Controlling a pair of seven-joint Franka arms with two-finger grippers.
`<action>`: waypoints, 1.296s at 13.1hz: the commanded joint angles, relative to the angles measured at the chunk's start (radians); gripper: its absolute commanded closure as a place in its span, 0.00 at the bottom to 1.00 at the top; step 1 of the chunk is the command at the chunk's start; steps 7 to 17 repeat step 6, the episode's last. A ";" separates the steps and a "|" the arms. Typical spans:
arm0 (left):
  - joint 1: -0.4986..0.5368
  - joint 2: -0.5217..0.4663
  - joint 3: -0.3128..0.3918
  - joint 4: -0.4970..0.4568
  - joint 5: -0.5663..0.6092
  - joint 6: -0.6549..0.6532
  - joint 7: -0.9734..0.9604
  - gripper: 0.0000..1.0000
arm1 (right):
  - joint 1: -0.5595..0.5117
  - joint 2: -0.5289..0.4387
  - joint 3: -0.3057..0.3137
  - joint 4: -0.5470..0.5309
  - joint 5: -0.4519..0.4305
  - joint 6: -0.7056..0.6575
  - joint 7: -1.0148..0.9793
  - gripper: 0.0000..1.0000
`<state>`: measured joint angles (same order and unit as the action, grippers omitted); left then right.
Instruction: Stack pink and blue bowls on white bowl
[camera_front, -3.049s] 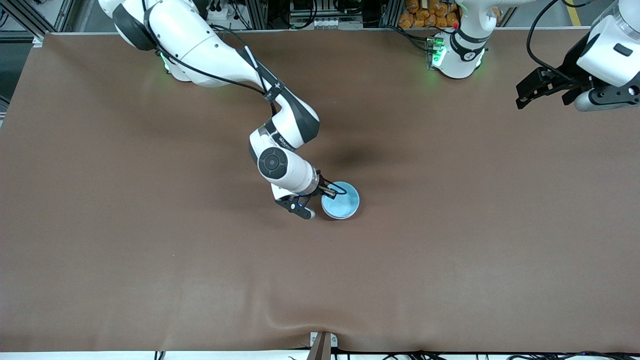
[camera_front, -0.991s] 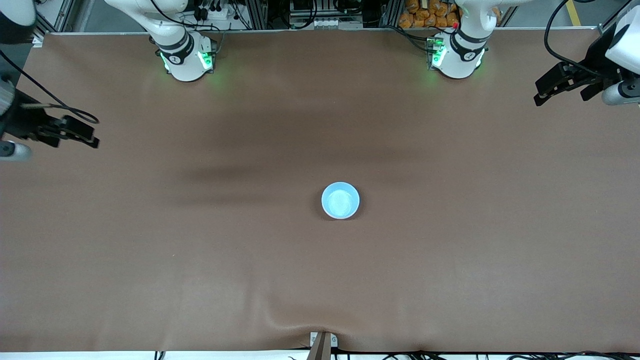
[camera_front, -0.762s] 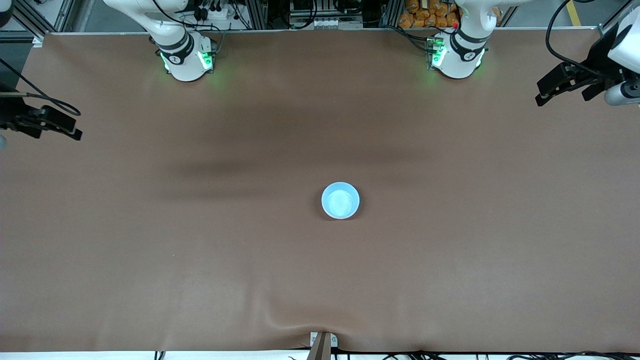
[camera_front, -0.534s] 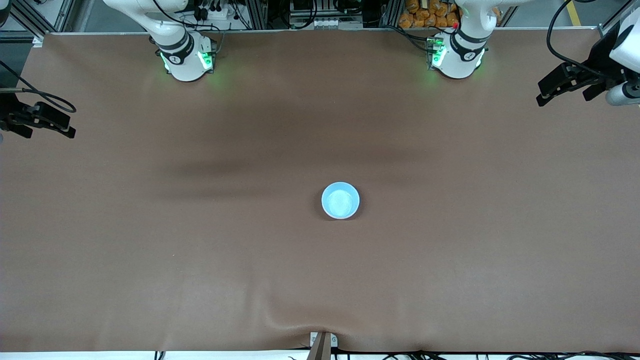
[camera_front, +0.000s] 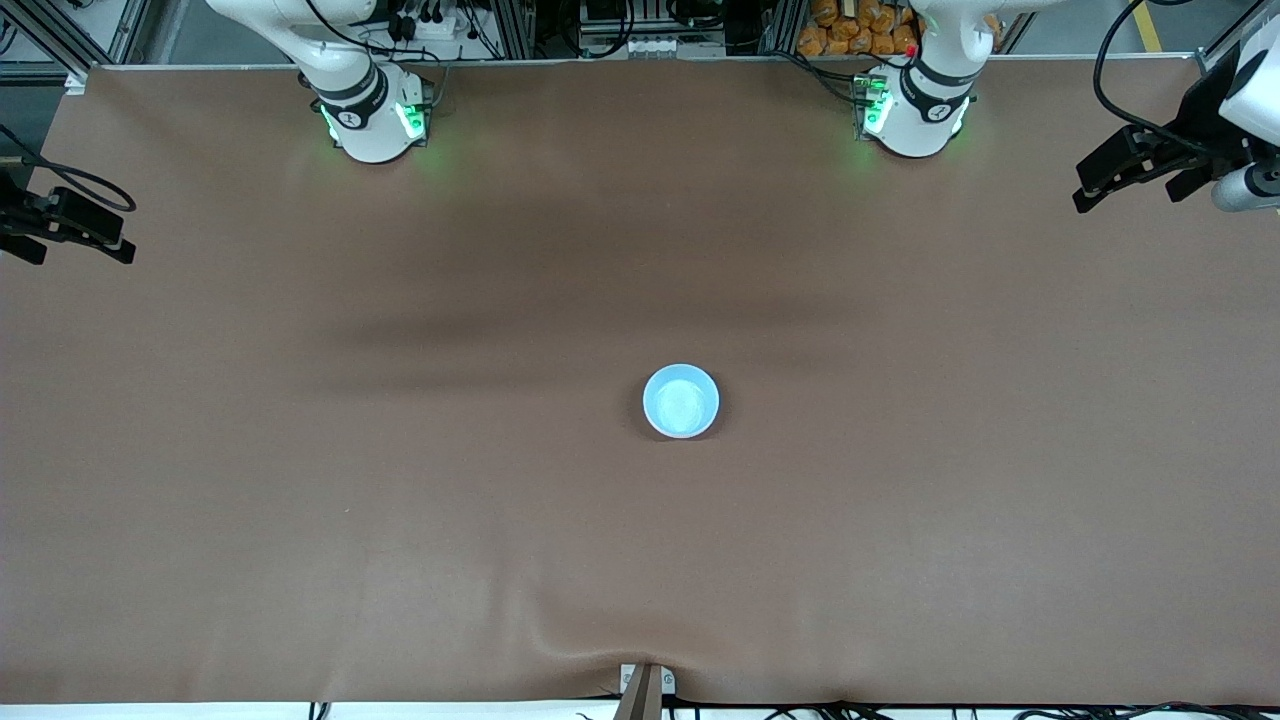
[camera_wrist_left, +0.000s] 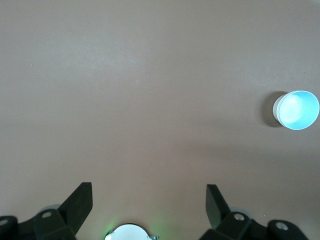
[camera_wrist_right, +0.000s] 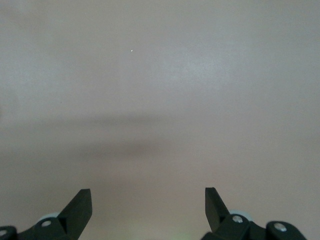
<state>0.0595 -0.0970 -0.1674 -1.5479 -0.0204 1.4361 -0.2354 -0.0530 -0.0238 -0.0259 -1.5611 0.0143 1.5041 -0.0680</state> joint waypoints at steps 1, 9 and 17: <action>0.008 0.005 -0.004 0.011 0.016 -0.010 0.022 0.00 | 0.008 -0.002 -0.005 0.010 -0.017 -0.013 -0.009 0.00; 0.025 0.005 -0.006 0.008 0.033 -0.017 0.077 0.00 | 0.010 -0.001 -0.006 0.009 -0.017 -0.012 -0.009 0.00; 0.025 0.005 -0.006 0.008 0.033 -0.017 0.077 0.00 | 0.010 -0.001 -0.006 0.009 -0.017 -0.012 -0.009 0.00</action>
